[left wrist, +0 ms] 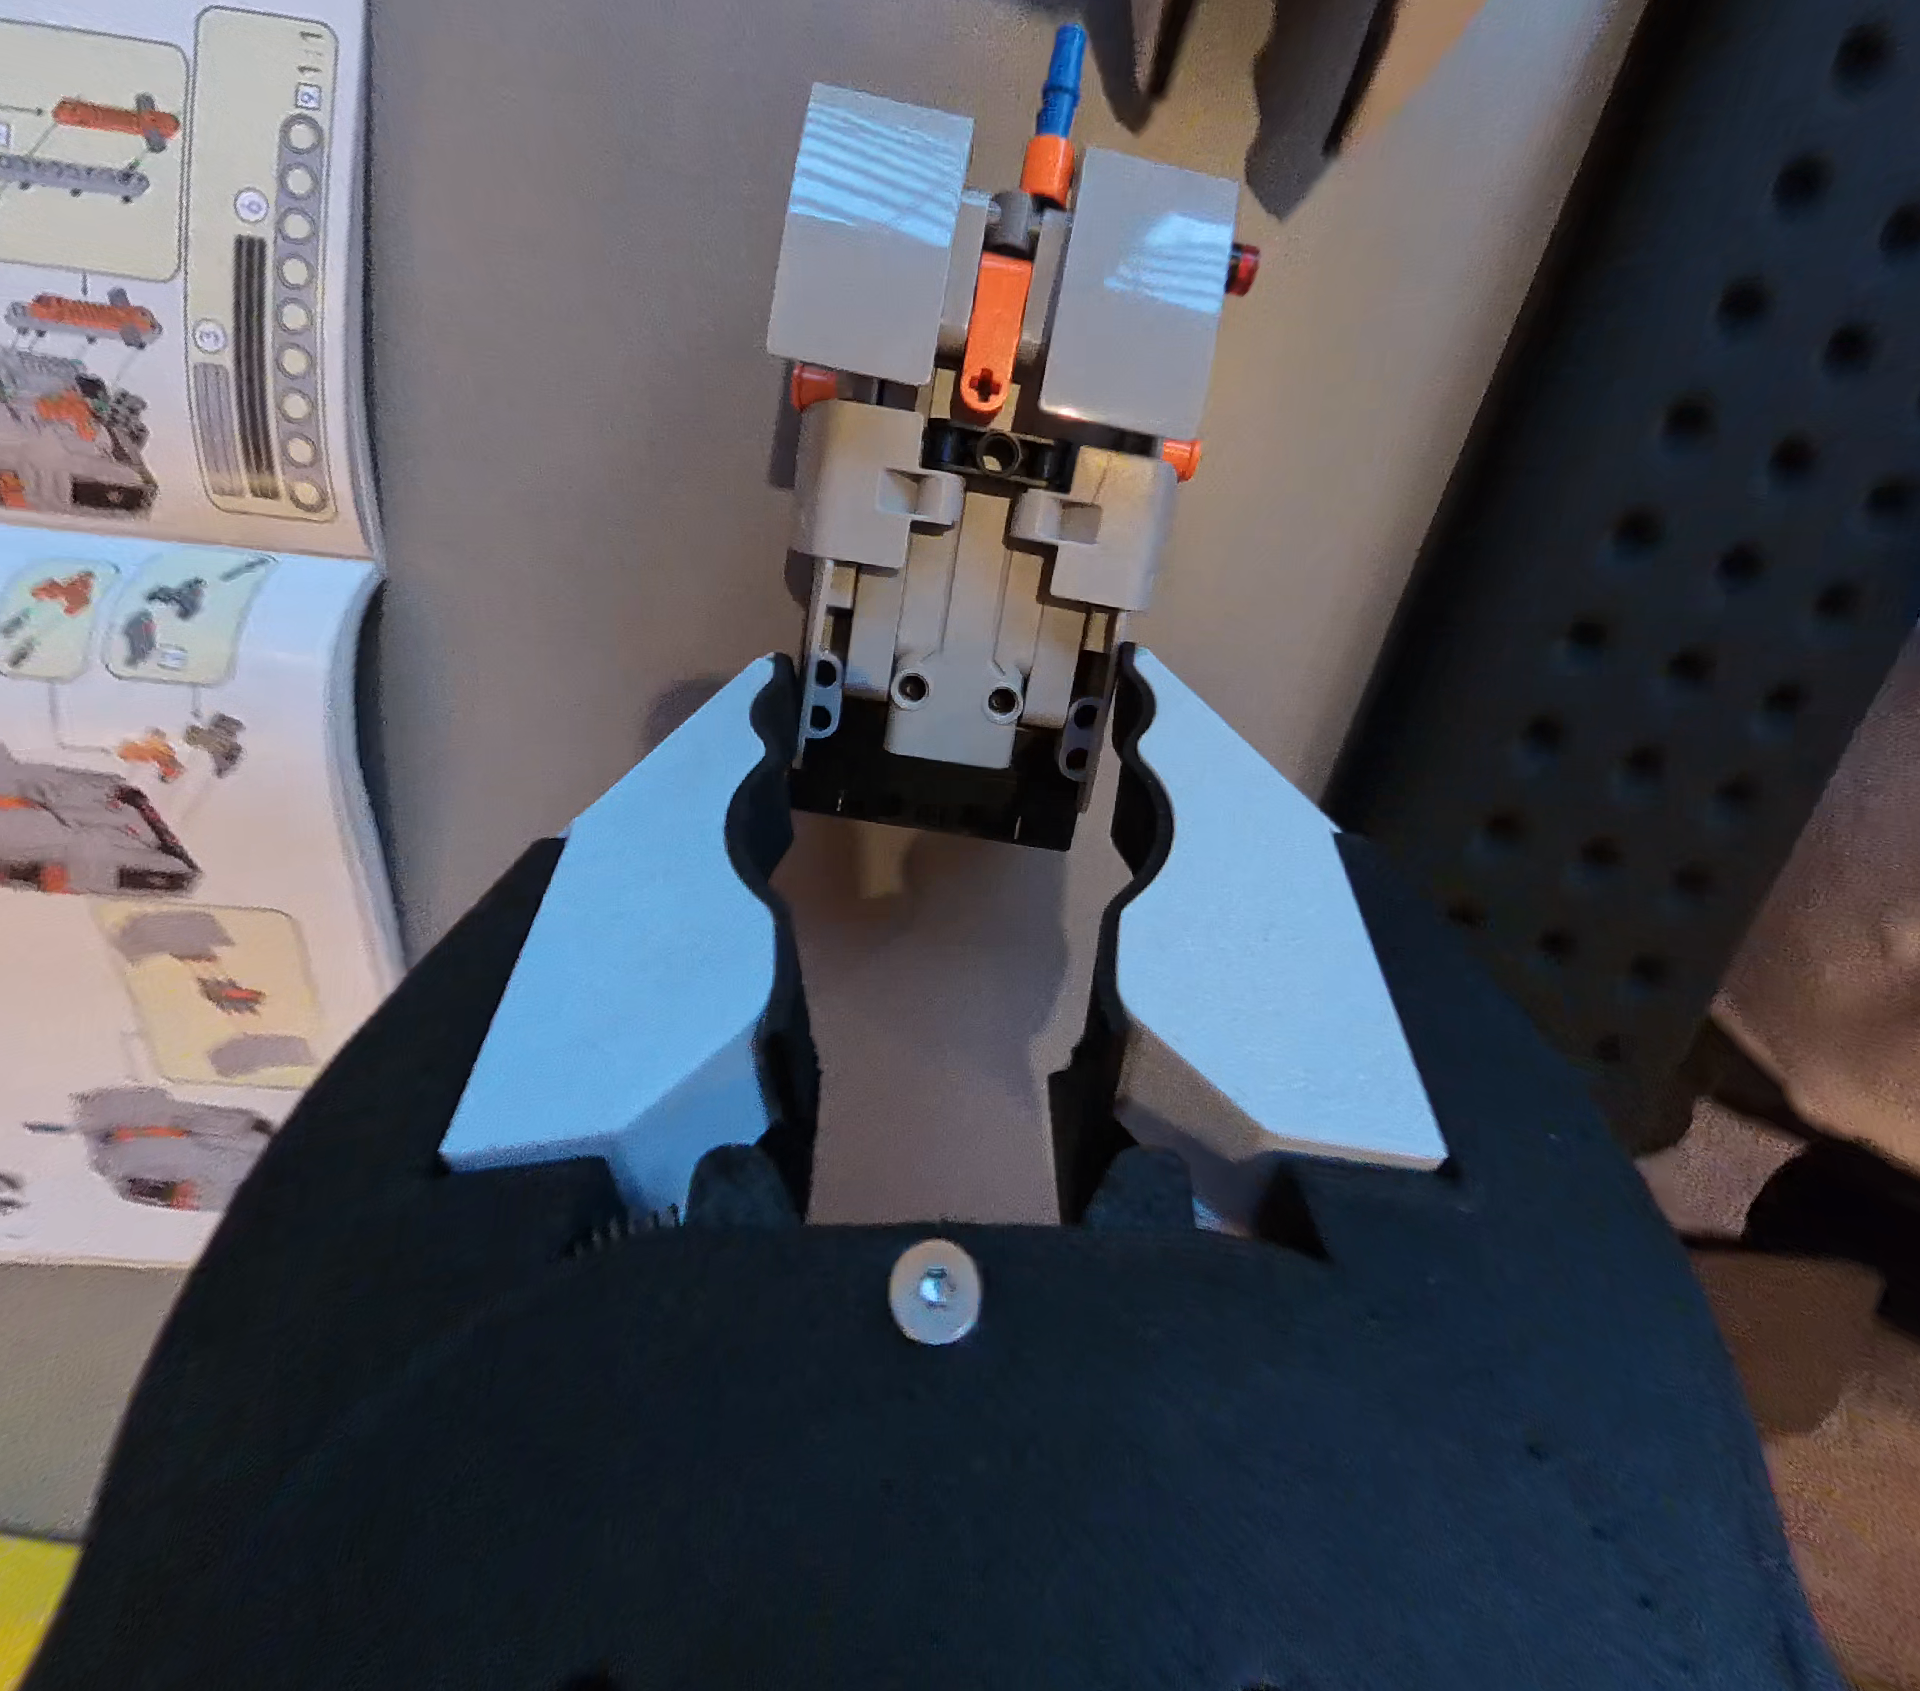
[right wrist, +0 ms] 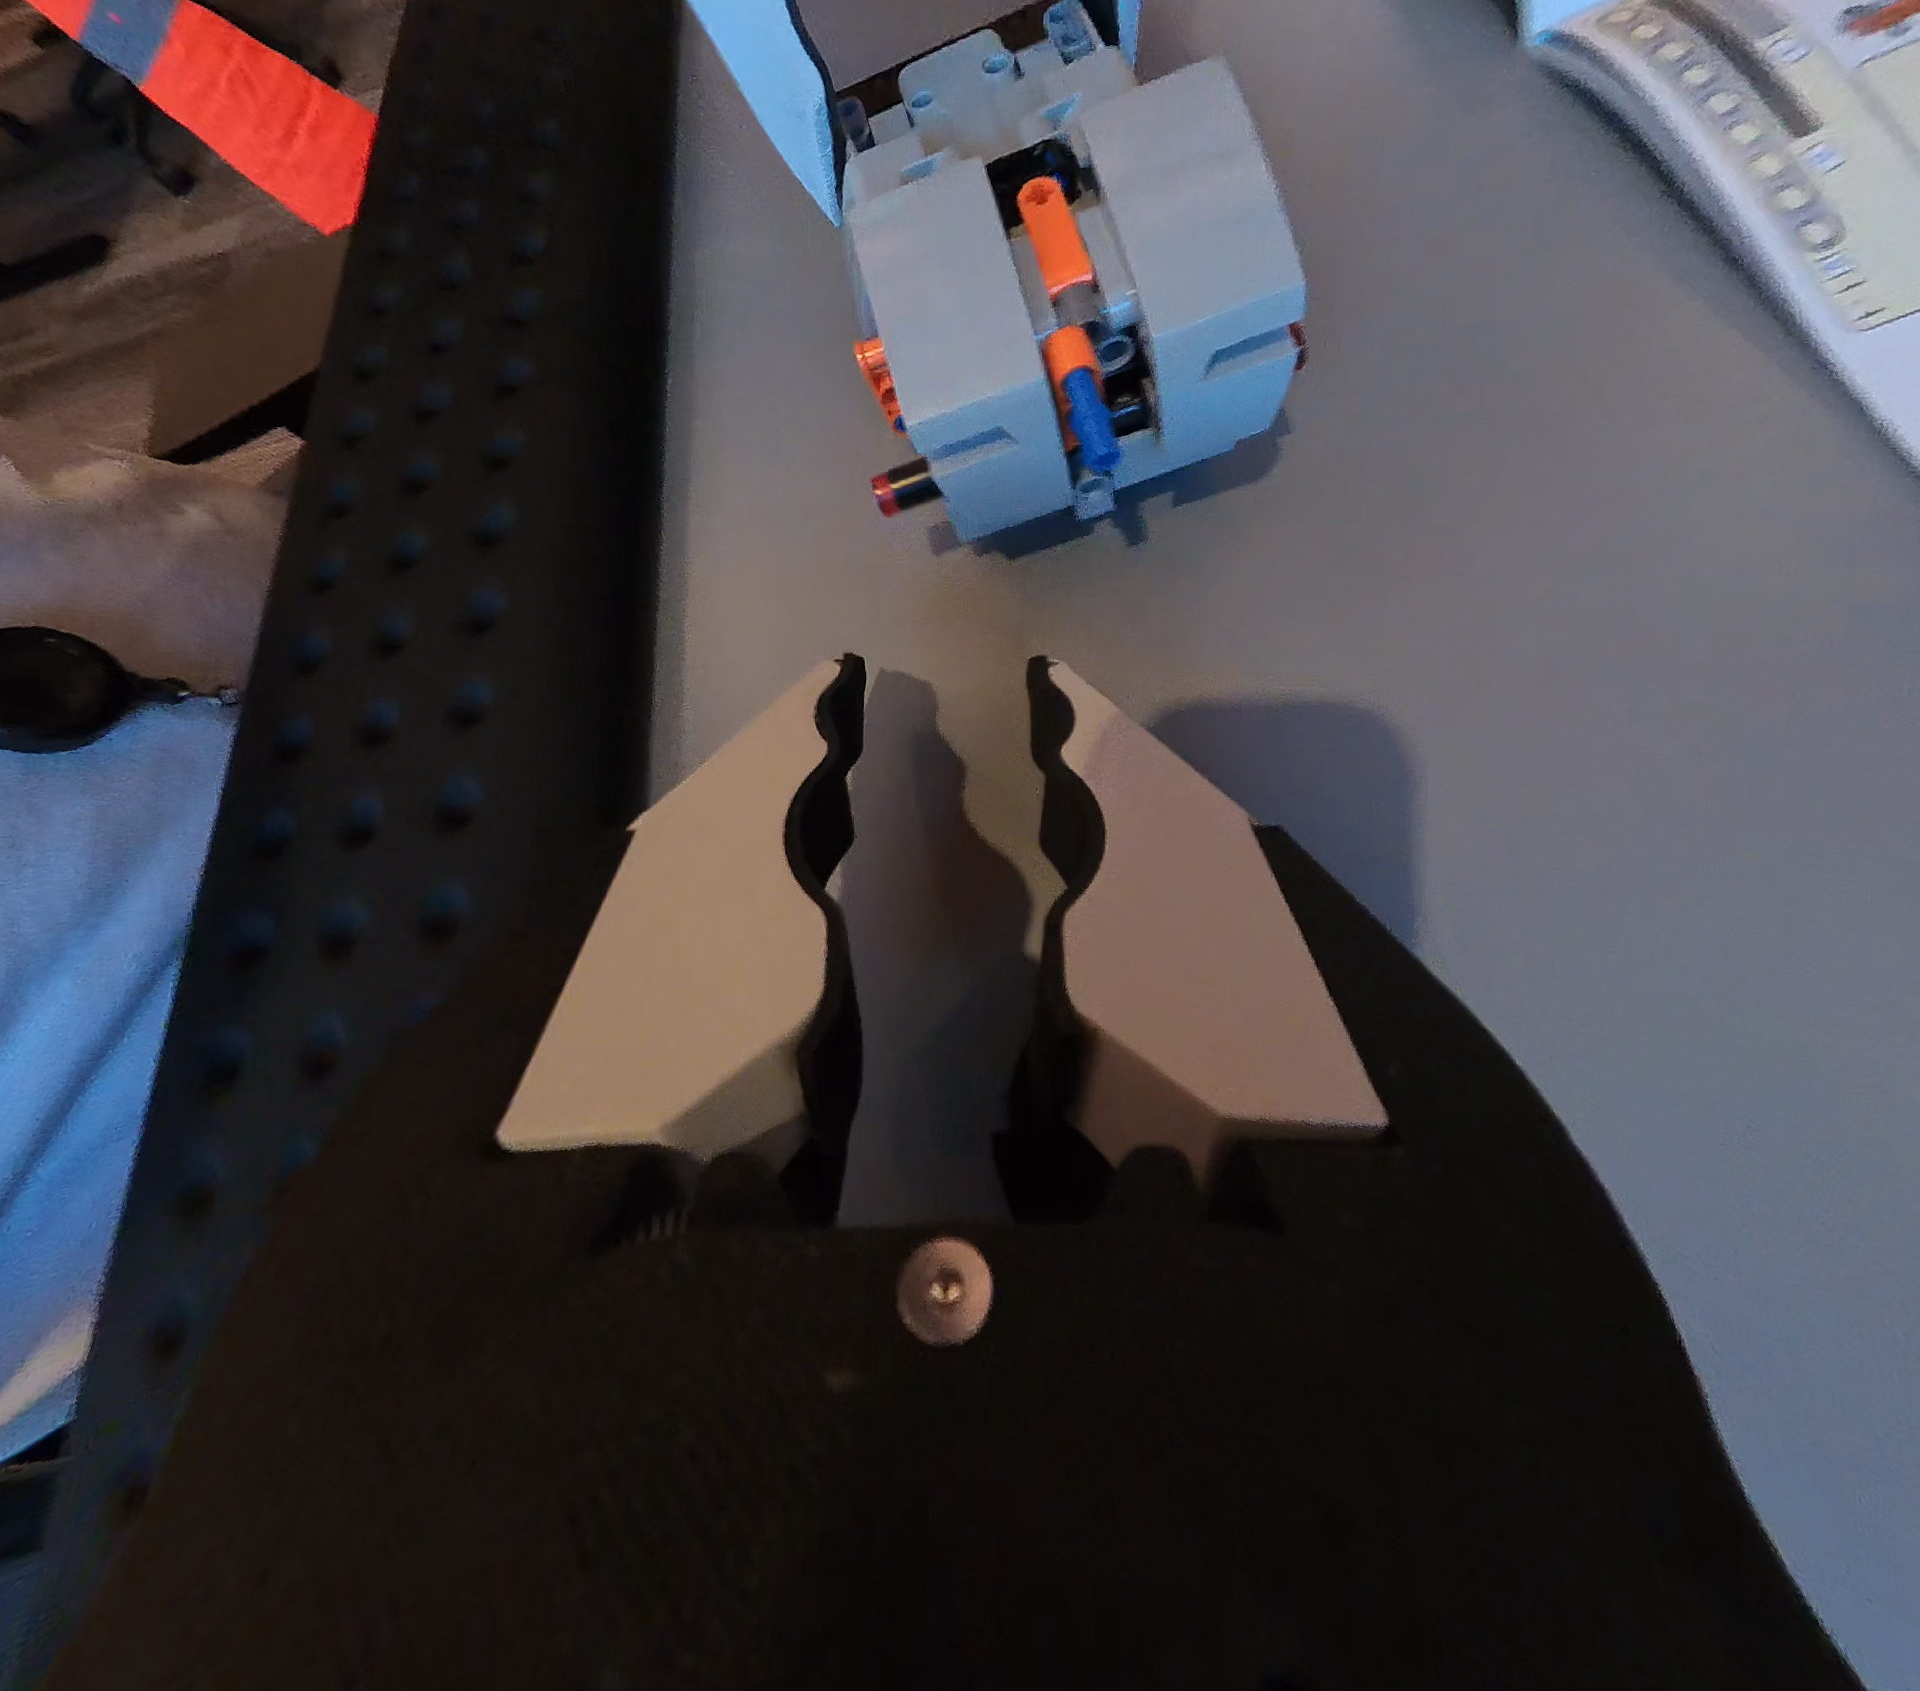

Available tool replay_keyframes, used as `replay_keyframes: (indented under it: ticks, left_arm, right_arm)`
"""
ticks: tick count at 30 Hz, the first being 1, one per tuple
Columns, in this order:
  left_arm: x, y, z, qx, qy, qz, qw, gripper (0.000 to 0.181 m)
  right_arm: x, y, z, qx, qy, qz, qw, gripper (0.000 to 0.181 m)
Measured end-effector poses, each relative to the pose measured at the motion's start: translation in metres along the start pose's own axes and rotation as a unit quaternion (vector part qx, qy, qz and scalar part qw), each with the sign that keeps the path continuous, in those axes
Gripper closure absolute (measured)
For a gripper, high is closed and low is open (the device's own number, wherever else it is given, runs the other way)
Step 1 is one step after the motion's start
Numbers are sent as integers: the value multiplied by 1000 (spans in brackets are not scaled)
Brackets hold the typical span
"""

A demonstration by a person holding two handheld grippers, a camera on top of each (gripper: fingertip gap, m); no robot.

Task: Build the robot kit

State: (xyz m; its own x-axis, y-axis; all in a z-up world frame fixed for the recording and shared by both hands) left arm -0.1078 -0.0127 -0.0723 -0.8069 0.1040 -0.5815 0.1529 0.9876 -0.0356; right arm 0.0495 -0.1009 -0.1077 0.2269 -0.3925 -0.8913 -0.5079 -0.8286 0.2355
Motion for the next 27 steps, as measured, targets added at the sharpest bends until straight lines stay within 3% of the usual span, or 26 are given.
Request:
replay_keyframes:
  ticks: [6,11,13,18,22,25,27]
  left_arm:
    - [10,28,-14,3,22,51,998,118]
    - [-13,5,-23,21,-103,76,992,113]
    - [-18,-1,-21,10,-123,108,986,109]
    - [-24,-7,-16,18,-170,151,974,126]
    - [-38,2,-17,74,-164,137,974,119]
    - [-56,12,-22,132,-180,91,971,112]
    - [-60,16,-23,141,-162,71,974,109]
  right_arm:
    - [-8,-12,1,2,-23,-8,1000,145]
    - [-17,-25,2,21,-28,-43,998,142]
    - [-17,-26,-3,28,-44,-27,998,142]
    - [-20,-32,-17,51,-93,4,994,143]
    - [-34,-48,-35,63,-198,12,978,143]
    - [-30,-60,-45,73,-237,66,966,143]
    - [-28,-56,-59,74,-303,102,945,144]
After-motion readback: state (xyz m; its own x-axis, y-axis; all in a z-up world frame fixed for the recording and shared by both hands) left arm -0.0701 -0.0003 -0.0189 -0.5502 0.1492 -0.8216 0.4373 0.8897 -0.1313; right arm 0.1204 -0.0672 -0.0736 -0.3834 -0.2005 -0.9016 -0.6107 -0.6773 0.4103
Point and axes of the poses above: each gripper's, where its closed fingertips meet, z out along the fingers, x out of its underside, y = z × x across the jaws, the point moved 7 cm from there along -z, back along the fingers, and after that the axes turned 14 degrees about -y, right-handed, at the moved point
